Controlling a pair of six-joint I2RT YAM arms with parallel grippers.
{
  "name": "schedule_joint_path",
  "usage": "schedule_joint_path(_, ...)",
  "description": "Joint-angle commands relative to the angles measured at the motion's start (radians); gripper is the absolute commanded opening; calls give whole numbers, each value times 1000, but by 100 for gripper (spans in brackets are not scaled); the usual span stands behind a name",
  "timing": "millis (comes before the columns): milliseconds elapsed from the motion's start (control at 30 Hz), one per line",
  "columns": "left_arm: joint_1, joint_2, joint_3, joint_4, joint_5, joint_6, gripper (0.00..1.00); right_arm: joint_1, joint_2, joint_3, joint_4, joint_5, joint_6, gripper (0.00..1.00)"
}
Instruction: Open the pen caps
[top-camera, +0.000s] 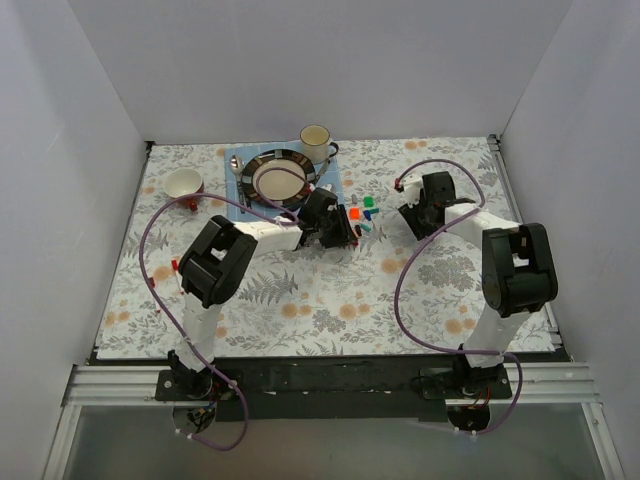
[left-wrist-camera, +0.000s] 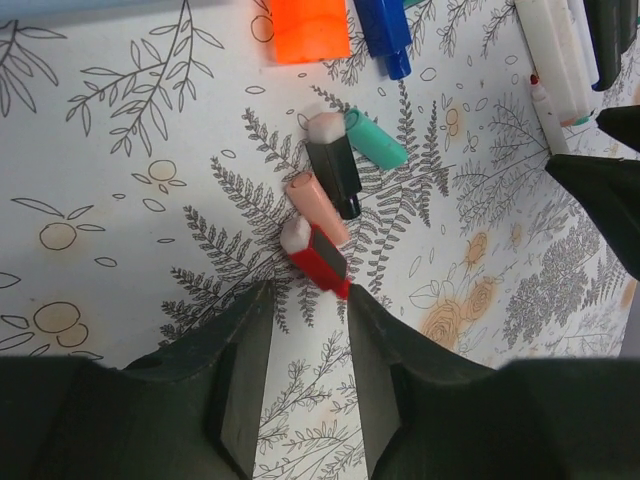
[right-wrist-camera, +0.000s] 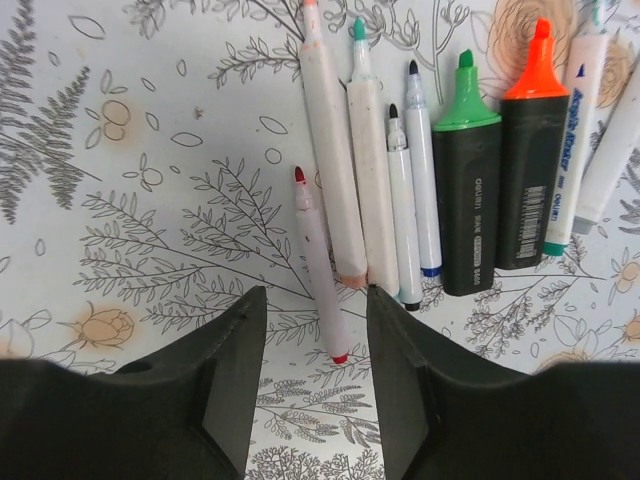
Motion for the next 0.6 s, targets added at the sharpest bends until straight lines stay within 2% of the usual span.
schedule_joint_path(0,-5,-5,24,-82,-41,34,39,-6,-100,3,9,-111,6,52)
schedule_joint_path(233,-5,-95,18,-105,-106,90,48,-6,-196,-29,-11,-290,-24,51)
schedule_joint_path(333,-3,-207,-21,-111,-179,142,57,-8,-251,-43,-31,-419,-47,51)
schedule_joint_path(400,-3,-319,-57,-113,-224,193,69,-8,-299,-58,-39,-522,-53,51)
schedule_joint_path(467,4,-411,-136,-114,-260,216,77,-8,-351,-71,-34,-612,-51,51)
schedule_joint_path(500,10,-504,-169,-111,-274,227,85,-8,-369,-80,-33,-646,-51,51)
schedule_joint_path(567,50,-607,-276,-117,-298,235,89,-8,-421,-95,-14,-732,-42,51)
